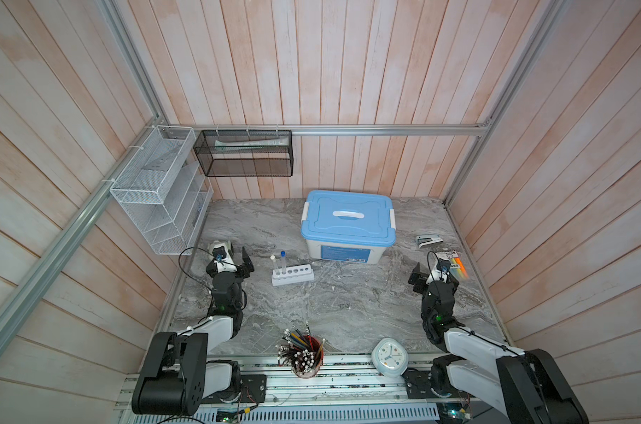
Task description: Organize the chemistry lab equipment
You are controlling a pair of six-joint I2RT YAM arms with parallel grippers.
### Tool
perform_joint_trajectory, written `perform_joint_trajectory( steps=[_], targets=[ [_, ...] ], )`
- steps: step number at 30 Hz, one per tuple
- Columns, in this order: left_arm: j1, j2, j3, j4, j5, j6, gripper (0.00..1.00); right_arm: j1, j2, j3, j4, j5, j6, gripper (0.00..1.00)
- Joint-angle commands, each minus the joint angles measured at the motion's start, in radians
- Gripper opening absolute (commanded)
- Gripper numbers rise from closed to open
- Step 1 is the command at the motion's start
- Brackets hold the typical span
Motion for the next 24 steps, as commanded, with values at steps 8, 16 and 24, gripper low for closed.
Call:
perform_joint_trajectory(
  steps=[8, 16, 24],
  targets=[
    [0.003, 0.169, -0.007, 0.153, 0.047, 0.041, 1.0, -0.085, 0.174, 0.024, 0.304, -0.08, -0.067, 0.97],
    [0.005, 0.243, 0.013, 0.2, 0.084, 0.061, 1.0, -0.111, 0.36, 0.037, 0.492, -0.126, -0.11, 0.97],
    [0.015, 0.232, 0.028, 0.153, 0.1, 0.054, 1.0, -0.151, 0.445, 0.046, 0.551, -0.202, -0.094, 0.96]
  ],
)
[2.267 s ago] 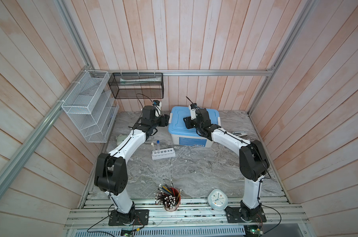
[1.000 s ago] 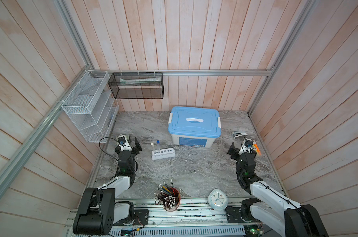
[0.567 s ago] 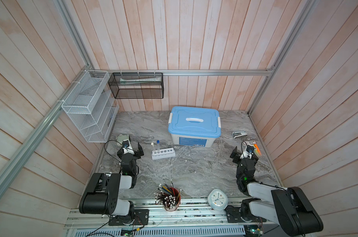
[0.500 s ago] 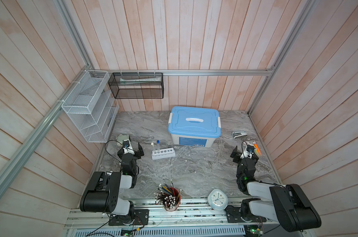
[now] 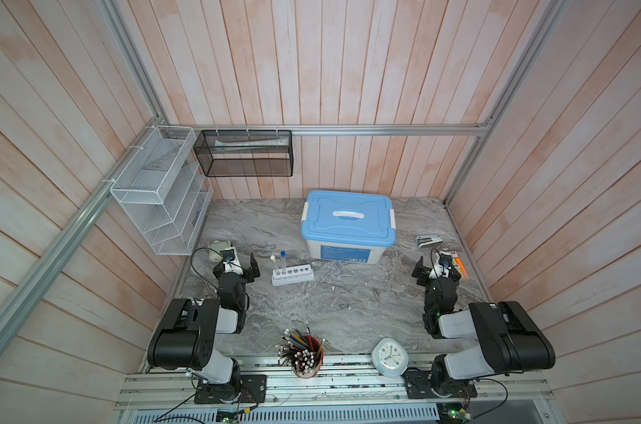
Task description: Organize the chemistry lab equipment
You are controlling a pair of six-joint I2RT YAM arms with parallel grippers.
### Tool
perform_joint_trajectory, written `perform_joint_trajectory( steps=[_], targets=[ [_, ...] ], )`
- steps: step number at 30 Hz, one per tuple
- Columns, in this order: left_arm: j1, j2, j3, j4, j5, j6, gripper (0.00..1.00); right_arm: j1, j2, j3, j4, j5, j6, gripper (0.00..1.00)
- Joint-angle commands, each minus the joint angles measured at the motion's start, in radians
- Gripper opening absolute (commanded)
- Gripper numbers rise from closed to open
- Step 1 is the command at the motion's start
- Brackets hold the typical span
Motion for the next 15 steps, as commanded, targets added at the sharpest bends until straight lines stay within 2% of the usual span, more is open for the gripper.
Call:
perform_joint_trajectory(
  steps=[1, 6, 9, 15],
  targets=[
    [0.006, 0.002, 0.018, -0.011, 0.021, 0.008, 1.0, -0.005, 0.078, 0.005, 0.135, -0.035, -0.01, 0.96],
    [0.02, 0.0, 0.024, -0.026, 0.045, 0.002, 1.0, -0.029, 0.021, 0.056, -0.055, -0.084, 0.024, 0.97],
    [0.024, 0.001, 0.026, -0.028, 0.055, -0.001, 1.0, -0.062, 0.024, 0.063, -0.066, -0.124, 0.05, 0.98],
    [0.026, 0.0, 0.026, -0.03, 0.061, -0.003, 1.0, -0.064, 0.021, 0.066, -0.08, -0.128, 0.048, 0.98]
  ],
)
